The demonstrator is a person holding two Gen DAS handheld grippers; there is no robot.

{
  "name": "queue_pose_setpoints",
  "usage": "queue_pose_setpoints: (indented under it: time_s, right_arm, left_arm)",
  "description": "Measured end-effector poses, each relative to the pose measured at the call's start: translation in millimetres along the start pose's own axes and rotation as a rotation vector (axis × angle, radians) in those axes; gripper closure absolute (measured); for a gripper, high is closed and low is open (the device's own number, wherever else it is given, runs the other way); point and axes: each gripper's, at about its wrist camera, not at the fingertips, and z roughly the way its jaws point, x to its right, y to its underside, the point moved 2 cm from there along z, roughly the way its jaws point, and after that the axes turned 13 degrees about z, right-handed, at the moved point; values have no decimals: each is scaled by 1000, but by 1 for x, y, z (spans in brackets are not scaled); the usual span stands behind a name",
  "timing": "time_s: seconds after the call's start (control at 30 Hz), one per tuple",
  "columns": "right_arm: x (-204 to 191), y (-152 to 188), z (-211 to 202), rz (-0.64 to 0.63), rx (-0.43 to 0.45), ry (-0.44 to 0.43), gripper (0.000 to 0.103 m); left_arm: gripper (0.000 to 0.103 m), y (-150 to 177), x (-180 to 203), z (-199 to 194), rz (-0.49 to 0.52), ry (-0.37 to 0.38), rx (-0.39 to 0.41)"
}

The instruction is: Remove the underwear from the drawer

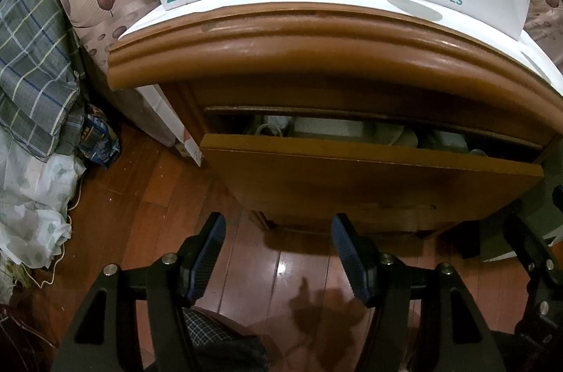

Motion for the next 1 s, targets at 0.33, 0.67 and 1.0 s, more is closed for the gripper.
queue_pose_setpoints:
  time_s: [0.33,0.67,1.0]
  right_arm:
    - [1,0,0,5,-2,-5,1]
    - [2,0,1,7,-6,-3,1]
    - [2,0,1,6,-12,-5,1]
  left_arm:
    - [39,-1,0,0,-2,-1,-4]
    - [39,-1,-1,0,-4,-3,-7]
    - [39,-2,-1,0,-3,-3,-8]
